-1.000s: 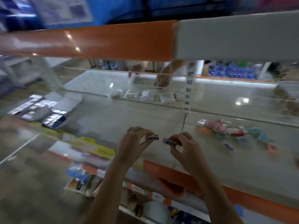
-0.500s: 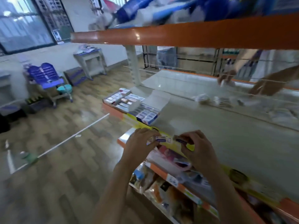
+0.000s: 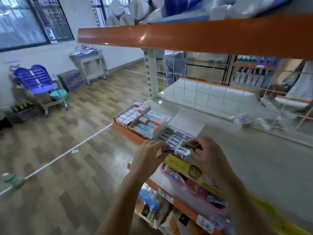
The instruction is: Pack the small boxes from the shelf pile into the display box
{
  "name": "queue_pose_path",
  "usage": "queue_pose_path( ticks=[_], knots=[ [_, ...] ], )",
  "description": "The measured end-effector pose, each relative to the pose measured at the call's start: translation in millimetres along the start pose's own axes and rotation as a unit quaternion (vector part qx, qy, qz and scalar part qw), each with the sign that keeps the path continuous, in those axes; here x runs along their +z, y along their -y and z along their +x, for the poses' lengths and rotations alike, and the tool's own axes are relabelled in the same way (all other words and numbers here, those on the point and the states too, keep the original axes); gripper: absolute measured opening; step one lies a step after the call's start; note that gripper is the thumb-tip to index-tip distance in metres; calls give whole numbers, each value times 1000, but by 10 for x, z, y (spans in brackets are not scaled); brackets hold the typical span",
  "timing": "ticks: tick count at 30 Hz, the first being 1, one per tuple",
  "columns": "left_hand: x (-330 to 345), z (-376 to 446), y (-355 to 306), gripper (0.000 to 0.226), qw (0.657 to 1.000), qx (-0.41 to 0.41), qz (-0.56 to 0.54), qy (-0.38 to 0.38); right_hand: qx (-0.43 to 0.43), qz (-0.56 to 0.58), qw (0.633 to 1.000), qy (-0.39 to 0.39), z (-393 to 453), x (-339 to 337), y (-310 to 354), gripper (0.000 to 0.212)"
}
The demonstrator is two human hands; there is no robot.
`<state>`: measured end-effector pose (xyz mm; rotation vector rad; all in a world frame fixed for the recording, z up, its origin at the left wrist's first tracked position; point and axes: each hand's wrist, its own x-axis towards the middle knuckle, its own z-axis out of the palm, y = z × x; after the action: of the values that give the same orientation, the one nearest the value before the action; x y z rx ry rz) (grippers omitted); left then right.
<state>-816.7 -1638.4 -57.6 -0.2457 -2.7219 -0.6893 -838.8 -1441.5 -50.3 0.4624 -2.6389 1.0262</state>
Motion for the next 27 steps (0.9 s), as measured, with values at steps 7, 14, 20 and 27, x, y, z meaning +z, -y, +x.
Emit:
queue_pose_path(
  ticks=[7, 14, 20, 27],
  knots=[
    [53, 626, 370, 26, 999, 32, 35, 26, 17, -76, 996, 46, 547, 304, -70, 23],
    [172, 1016, 575, 26, 991, 110, 59, 57, 76, -121, 989, 34, 677, 487, -96, 22],
    [241, 1235, 697, 24, 974, 181, 74, 111, 131, -159, 978, 13, 696, 591, 16, 23],
    [274, 1358, 821, 26, 964, 209, 76, 145, 176, -180, 968, 17, 724, 694, 114, 25]
  ],
)
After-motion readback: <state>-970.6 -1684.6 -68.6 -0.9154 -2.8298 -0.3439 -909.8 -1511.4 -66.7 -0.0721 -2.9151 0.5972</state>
